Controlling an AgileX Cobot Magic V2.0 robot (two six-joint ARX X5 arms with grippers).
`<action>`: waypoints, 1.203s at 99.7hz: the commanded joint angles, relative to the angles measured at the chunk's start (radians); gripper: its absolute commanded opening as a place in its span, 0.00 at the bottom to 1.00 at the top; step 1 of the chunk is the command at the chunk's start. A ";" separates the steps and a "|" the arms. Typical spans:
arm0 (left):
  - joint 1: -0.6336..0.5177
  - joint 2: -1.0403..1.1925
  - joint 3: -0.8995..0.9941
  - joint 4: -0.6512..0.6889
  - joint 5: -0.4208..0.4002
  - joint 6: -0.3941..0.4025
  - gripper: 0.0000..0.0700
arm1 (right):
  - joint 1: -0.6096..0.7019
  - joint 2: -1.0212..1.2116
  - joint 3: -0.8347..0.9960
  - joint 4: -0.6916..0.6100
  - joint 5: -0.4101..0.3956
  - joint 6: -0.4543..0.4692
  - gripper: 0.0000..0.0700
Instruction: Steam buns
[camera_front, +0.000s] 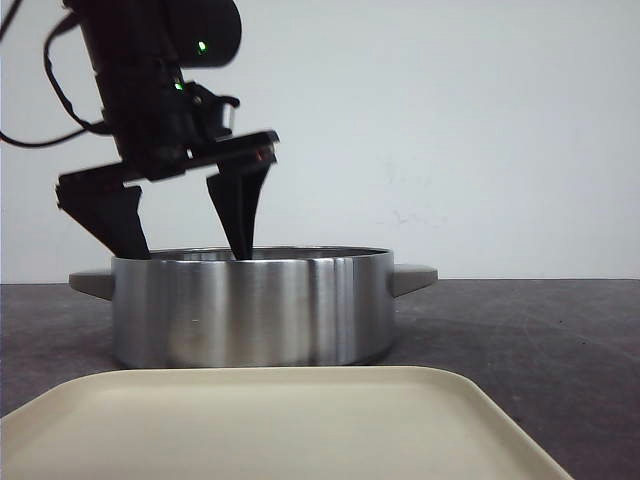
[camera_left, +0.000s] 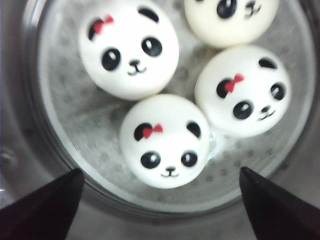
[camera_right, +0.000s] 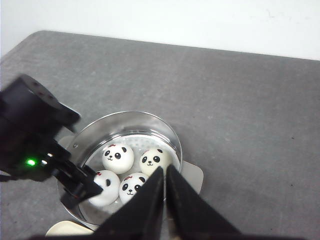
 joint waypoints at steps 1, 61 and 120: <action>-0.005 -0.060 0.015 0.035 -0.006 -0.019 0.84 | 0.011 0.016 0.017 0.005 0.005 -0.012 0.00; -0.005 -0.742 0.014 0.110 -0.237 0.031 0.00 | 0.045 0.022 -0.171 0.396 0.084 -0.177 0.01; -0.004 -0.972 0.014 -0.106 -0.291 0.056 0.00 | 0.050 0.023 -0.286 0.583 0.068 -0.240 0.01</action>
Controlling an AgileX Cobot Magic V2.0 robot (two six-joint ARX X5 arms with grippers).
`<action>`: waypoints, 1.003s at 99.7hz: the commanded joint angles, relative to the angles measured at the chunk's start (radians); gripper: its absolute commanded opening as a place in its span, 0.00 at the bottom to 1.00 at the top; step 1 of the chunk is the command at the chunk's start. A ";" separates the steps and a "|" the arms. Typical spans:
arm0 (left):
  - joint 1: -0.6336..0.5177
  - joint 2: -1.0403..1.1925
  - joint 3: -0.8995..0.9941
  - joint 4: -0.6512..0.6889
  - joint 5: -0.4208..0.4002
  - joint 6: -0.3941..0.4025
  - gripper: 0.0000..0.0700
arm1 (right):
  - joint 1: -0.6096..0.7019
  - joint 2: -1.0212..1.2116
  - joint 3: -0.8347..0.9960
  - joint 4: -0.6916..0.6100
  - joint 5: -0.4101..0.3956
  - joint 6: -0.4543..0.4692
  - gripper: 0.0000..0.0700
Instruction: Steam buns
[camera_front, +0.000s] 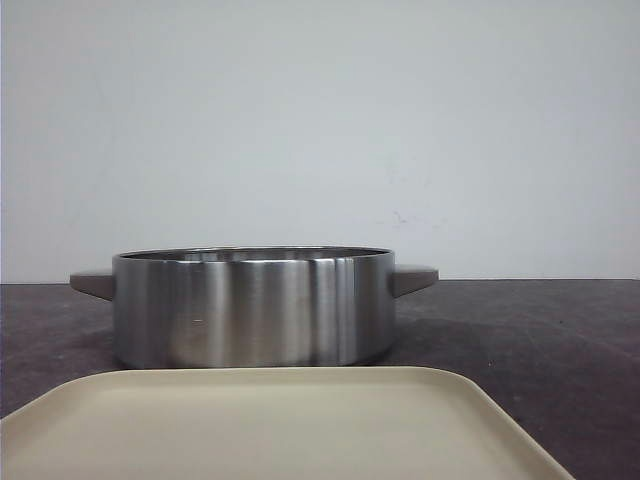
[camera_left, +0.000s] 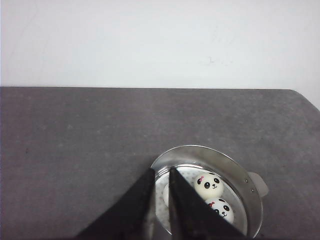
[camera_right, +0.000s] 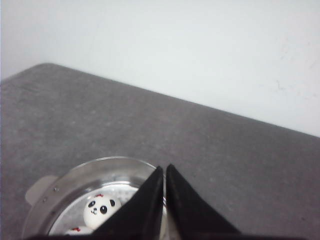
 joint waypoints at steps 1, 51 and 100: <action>-0.005 -0.007 0.015 0.006 -0.004 0.017 0.00 | 0.010 0.009 0.010 0.011 0.000 -0.008 0.01; -0.005 -0.032 0.015 0.006 -0.004 0.017 0.00 | 0.002 -0.014 0.010 0.011 0.002 -0.008 0.01; -0.005 -0.032 0.015 0.006 -0.004 0.017 0.00 | -0.508 -0.449 -0.165 -0.104 -0.192 -0.056 0.01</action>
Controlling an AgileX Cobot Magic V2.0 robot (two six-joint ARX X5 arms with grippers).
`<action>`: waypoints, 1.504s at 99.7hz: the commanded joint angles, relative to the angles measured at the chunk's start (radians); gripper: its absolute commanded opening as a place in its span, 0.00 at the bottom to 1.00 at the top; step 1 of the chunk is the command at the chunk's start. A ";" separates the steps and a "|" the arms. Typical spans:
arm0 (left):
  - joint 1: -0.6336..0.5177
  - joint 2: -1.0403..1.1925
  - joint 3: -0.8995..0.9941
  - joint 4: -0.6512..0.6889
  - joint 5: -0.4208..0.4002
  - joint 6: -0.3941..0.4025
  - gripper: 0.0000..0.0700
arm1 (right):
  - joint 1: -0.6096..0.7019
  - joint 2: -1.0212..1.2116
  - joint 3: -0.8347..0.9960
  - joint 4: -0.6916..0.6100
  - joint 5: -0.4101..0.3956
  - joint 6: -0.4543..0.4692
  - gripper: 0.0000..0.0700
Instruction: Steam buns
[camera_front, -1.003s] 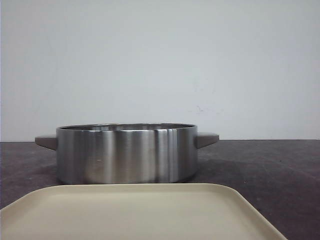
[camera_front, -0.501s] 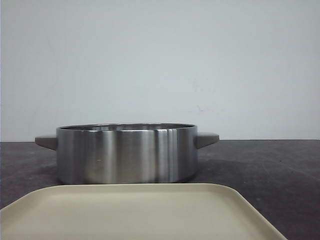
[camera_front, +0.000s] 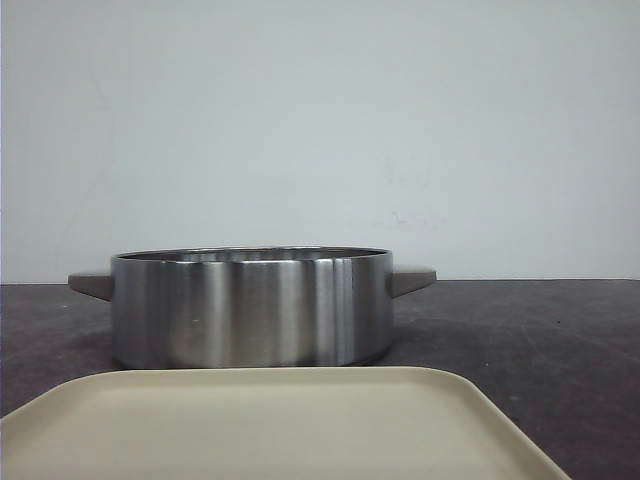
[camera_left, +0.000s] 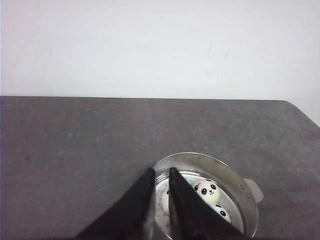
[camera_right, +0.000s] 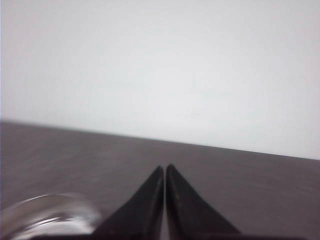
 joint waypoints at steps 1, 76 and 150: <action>-0.005 0.006 0.015 0.006 -0.003 0.011 0.00 | -0.101 -0.060 -0.083 0.039 -0.053 -0.017 0.01; -0.005 0.006 0.015 0.006 -0.003 0.011 0.00 | -0.425 -0.646 -0.951 0.191 -0.267 0.105 0.01; -0.005 0.006 0.015 0.006 -0.003 0.011 0.00 | -0.420 -0.646 -0.951 0.198 -0.246 0.101 0.01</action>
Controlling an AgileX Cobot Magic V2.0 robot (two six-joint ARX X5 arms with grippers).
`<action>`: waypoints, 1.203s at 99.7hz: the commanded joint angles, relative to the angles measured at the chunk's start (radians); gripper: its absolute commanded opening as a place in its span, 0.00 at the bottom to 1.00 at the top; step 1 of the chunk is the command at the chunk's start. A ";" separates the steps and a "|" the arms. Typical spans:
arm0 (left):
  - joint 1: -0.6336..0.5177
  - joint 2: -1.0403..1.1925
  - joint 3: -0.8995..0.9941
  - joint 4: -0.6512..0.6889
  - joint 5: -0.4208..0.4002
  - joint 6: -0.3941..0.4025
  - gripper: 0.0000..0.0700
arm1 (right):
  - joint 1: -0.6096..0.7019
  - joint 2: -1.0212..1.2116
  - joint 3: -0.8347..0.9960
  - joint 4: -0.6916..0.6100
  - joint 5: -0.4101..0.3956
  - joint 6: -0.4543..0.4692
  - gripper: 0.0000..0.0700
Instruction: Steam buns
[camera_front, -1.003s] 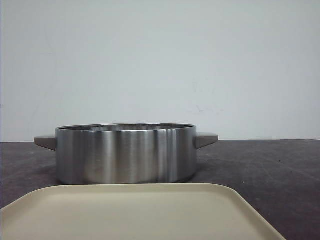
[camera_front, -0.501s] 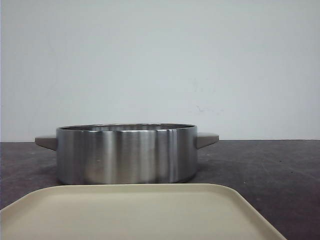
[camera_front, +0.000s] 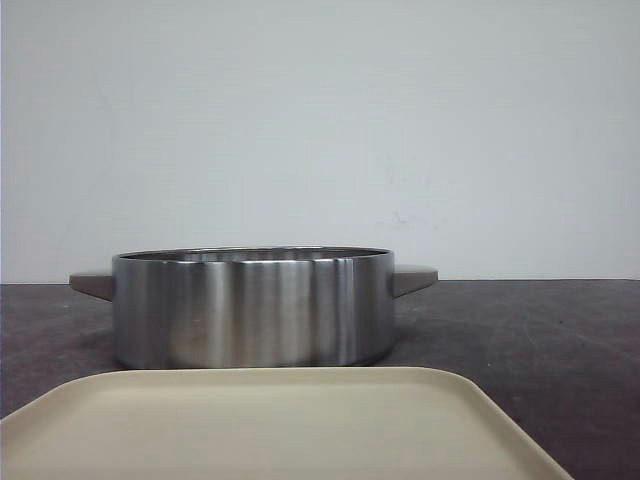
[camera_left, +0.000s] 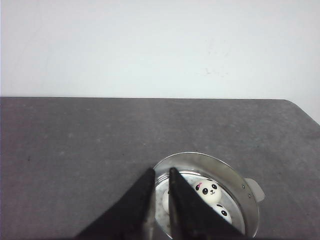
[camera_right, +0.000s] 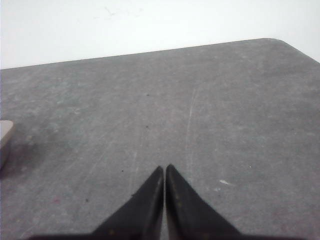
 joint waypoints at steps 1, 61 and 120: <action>-0.005 0.005 0.015 0.006 -0.003 0.010 0.00 | 0.000 0.000 -0.004 0.011 0.001 0.006 0.01; 0.045 -0.052 -0.094 0.105 0.006 0.172 0.00 | 0.000 0.000 -0.004 0.011 0.001 0.006 0.01; 0.391 -0.562 -1.133 0.820 0.110 0.033 0.00 | 0.000 0.000 -0.004 0.011 0.001 0.006 0.01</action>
